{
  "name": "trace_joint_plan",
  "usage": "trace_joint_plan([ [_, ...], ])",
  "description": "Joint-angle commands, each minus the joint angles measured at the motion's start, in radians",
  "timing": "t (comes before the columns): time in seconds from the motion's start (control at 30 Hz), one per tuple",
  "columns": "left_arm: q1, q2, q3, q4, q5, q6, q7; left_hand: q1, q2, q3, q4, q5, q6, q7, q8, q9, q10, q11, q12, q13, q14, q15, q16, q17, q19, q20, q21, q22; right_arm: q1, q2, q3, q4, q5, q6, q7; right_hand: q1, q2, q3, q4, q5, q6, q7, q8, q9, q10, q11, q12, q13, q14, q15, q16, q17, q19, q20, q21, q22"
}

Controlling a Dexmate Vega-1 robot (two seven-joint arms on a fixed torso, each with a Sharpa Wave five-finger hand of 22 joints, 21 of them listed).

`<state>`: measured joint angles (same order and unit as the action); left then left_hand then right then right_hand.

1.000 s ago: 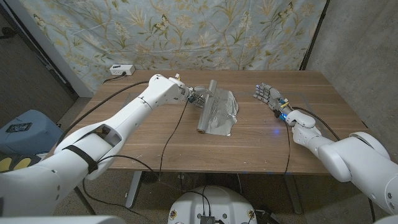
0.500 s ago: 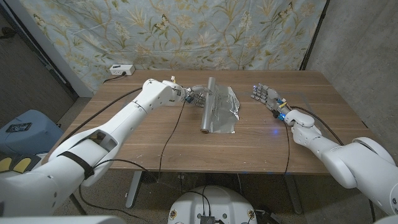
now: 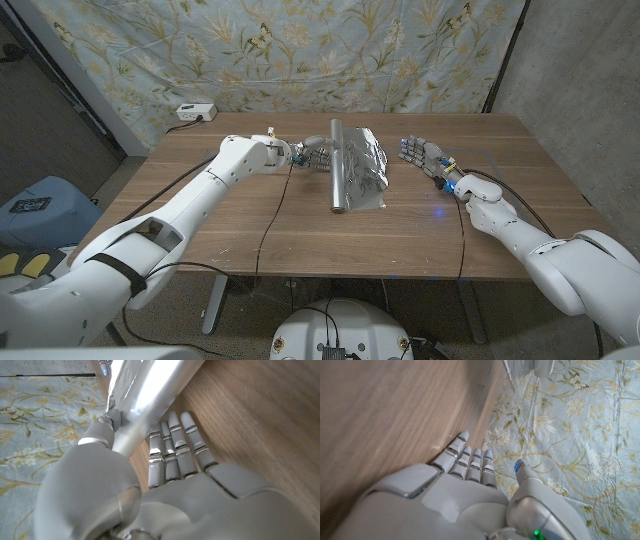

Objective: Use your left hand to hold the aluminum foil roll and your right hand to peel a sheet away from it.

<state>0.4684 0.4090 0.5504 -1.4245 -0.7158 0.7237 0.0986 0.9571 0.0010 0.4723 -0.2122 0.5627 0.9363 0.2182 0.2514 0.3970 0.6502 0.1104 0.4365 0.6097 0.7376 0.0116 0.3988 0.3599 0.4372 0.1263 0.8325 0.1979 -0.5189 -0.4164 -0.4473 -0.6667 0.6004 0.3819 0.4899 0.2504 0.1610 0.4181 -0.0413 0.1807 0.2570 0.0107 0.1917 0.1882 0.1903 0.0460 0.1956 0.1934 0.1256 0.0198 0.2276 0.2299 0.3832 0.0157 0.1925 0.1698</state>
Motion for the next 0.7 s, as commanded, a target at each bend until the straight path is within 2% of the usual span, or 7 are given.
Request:
trace_joint_plan([
  [0.03,0.02,-0.005,-0.036,0.053,-0.098,-0.069,-0.046,0.064,0.075,0.062,0.053,0.007,0.089,-0.078,0.168,0.193,0.1,-0.098,-0.001,0.004,0.003,-0.011,-0.005,0.005,-0.004,0.002,0.008,0.003,-0.021,-0.025,-0.027,-0.09,-0.011,-0.057,-0.024,0.011,0.005,0.003,-0.005,-0.004,0.004,-0.004,0.004,0.002,-0.001,0.002,0.004,0.005,-0.001,0.008,0.004,0.006,0.002,0.004,0.006,0.005],
  [0.5,-0.01,-0.033,-0.059,0.17,-0.177,-0.091,-0.125,0.062,0.076,0.066,0.053,0.009,0.088,-0.083,0.172,0.197,0.1,-0.097,-0.001,0.009,0.003,-0.012,-0.008,0.01,-0.008,0.003,0.015,0.002,-0.019,-0.033,-0.049,-0.122,-0.021,-0.104,-0.035,0.011,0.005,0.002,-0.005,-0.004,0.005,-0.003,0.004,0.002,-0.003,0.004,0.004,0.005,-0.004,0.012,0.003,0.006,0.0,0.005,0.006,0.005],
  [0.63,-0.014,-0.038,-0.066,0.191,-0.195,-0.094,-0.139,0.061,0.075,0.067,0.053,0.01,0.086,-0.072,0.172,0.199,0.102,-0.095,0.0,0.01,0.006,-0.01,-0.007,0.011,-0.008,0.004,0.017,0.002,-0.016,-0.034,-0.055,-0.124,-0.025,-0.112,-0.035,0.011,0.005,0.002,-0.004,-0.004,0.006,-0.002,0.004,0.002,-0.004,0.005,0.003,0.005,-0.004,0.013,0.003,0.006,0.0,0.005,0.006,0.005],
  [0.7,-0.016,-0.041,-0.071,0.197,-0.204,-0.094,-0.143,0.062,0.075,0.068,0.052,0.01,0.085,-0.075,0.172,0.199,0.102,-0.097,0.0,0.011,0.006,-0.011,-0.008,0.012,-0.007,0.004,0.018,0.002,-0.015,-0.034,-0.057,-0.127,-0.025,-0.118,-0.036,0.011,0.005,0.002,-0.005,-0.004,0.006,-0.003,0.004,0.002,-0.004,0.003,0.003,0.005,-0.005,0.013,0.003,0.006,0.0,0.004,0.006,0.005],
])
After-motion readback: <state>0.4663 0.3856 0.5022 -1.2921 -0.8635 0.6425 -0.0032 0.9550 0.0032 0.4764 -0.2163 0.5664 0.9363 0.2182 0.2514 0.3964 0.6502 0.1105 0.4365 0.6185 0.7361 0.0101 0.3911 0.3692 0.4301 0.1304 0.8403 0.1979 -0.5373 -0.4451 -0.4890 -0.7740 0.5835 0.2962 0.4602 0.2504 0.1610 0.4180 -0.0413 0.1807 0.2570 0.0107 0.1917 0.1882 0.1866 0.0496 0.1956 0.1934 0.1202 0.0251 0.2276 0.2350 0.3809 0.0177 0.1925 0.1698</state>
